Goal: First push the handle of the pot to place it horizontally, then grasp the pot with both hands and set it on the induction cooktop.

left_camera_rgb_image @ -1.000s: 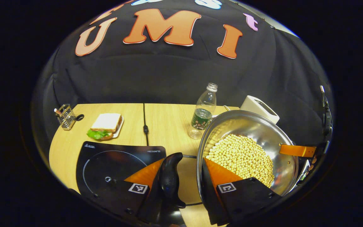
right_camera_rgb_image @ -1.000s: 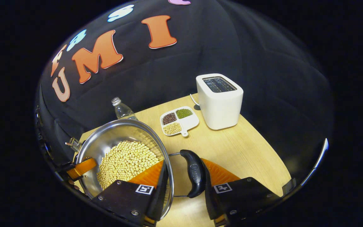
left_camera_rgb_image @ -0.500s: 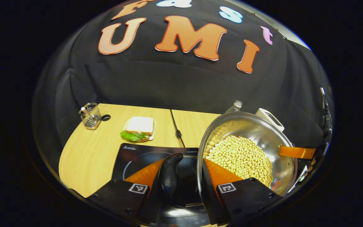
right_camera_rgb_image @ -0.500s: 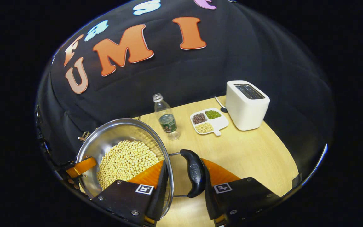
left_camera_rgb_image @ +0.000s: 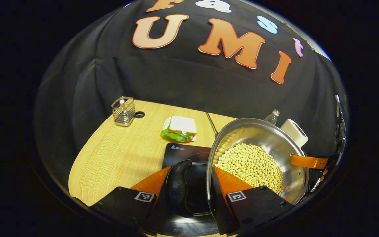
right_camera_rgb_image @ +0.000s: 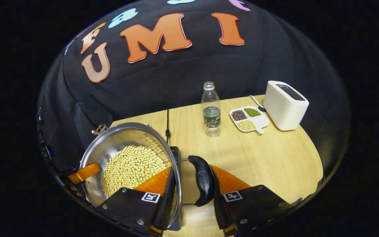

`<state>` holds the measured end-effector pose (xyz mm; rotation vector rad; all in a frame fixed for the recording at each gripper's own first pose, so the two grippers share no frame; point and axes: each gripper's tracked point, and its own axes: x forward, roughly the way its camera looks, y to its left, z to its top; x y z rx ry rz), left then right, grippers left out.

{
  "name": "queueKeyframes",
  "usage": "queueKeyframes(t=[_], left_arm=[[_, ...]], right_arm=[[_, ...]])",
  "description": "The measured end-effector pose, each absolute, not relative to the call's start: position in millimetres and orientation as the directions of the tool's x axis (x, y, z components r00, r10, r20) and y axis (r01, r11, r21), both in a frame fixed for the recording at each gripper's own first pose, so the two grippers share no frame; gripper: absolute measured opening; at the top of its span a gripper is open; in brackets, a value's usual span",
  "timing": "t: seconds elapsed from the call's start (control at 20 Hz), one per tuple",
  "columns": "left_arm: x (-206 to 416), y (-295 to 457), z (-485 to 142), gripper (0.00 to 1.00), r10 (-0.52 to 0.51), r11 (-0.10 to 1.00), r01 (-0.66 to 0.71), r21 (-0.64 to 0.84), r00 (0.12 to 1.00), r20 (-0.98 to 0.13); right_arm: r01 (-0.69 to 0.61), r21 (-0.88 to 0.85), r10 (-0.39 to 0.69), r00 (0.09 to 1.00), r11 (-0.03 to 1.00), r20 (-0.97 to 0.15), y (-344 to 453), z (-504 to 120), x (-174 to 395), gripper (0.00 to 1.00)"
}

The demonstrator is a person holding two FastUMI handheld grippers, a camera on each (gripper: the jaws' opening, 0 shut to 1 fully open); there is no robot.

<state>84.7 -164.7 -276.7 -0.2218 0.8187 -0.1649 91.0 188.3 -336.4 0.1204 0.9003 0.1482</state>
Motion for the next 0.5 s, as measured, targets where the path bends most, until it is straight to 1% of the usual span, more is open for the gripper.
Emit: queueKeyframes(t=[0.15, 0.2, 0.3, 0.4, 0.45, 0.5], left_arm=[[77, -160, -271, 0.66, -0.218, 0.966, 0.037, -0.257, 0.65, -0.728], [76, -161, -270, 0.68, -0.217, 0.966, 0.035, -0.255, 0.645, -0.733], [75, -165, -272, 0.64, -0.217, 0.967, 0.039, -0.25, 0.637, -0.74], [83, -172, -276, 0.68, -0.22, 0.966, 0.034, -0.256, 0.626, -0.748], [85, -171, -286, 0.66, -0.221, 0.966, 0.033, -0.257, 0.621, -0.752], [85, -167, -284, 0.66, -0.222, 0.966, 0.034, -0.256, 0.616, -0.756]], right_arm=[[-0.091, 0.164, 0.186, 0.592, 0.982, -0.784, 204, -353, 88, 0.55], [-0.091, 0.166, 0.187, 0.585, 0.982, -0.789, 208, -357, 88, 0.55], [-0.089, 0.166, 0.187, 0.576, 0.982, -0.796, 213, -366, 88, 0.55], [-0.09, 0.159, 0.182, 0.569, 0.983, -0.802, 216, -374, 89, 0.55], [-0.09, 0.156, 0.179, 0.568, 0.984, -0.803, 218, -379, 89, 0.55], [-0.093, 0.154, 0.179, 0.561, 0.984, -0.808, 219, -382, 89, 0.55]])
